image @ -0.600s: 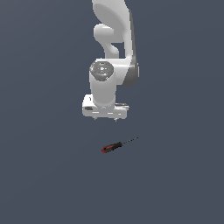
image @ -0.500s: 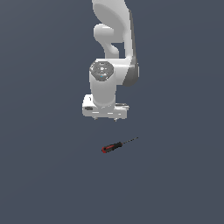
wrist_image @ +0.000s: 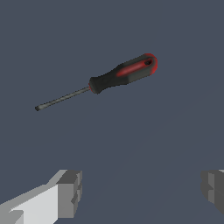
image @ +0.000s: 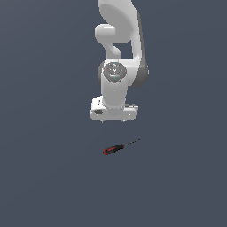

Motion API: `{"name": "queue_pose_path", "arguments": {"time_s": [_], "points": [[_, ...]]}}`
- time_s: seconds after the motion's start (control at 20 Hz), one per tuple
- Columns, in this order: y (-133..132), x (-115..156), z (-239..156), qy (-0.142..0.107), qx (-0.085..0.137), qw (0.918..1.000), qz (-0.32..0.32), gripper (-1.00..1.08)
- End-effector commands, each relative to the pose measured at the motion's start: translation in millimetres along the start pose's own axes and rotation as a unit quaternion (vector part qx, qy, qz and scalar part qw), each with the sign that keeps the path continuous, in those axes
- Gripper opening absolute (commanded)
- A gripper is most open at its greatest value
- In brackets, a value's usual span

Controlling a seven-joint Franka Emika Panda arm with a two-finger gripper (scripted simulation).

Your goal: Pick up the object and move it to a goal position.

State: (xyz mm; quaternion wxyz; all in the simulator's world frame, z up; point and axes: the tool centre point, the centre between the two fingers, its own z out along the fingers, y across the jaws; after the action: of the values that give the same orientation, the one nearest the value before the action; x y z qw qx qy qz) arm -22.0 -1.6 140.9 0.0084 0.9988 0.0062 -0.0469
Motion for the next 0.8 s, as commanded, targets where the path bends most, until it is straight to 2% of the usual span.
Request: {"name": "queue_pose_path", "arguments": {"time_s": [0.0,0.35,0.75], "points": [[0.5,0.0,-0.1,0.000,0.000,1.0000,0.000,1.00],[0.1,0.7,0.4,0.000,0.000,1.0000,0.004,1.00],[-3.1,7.1,4.9,0.003,0.003,0.9989,0.046,1.00]]}}
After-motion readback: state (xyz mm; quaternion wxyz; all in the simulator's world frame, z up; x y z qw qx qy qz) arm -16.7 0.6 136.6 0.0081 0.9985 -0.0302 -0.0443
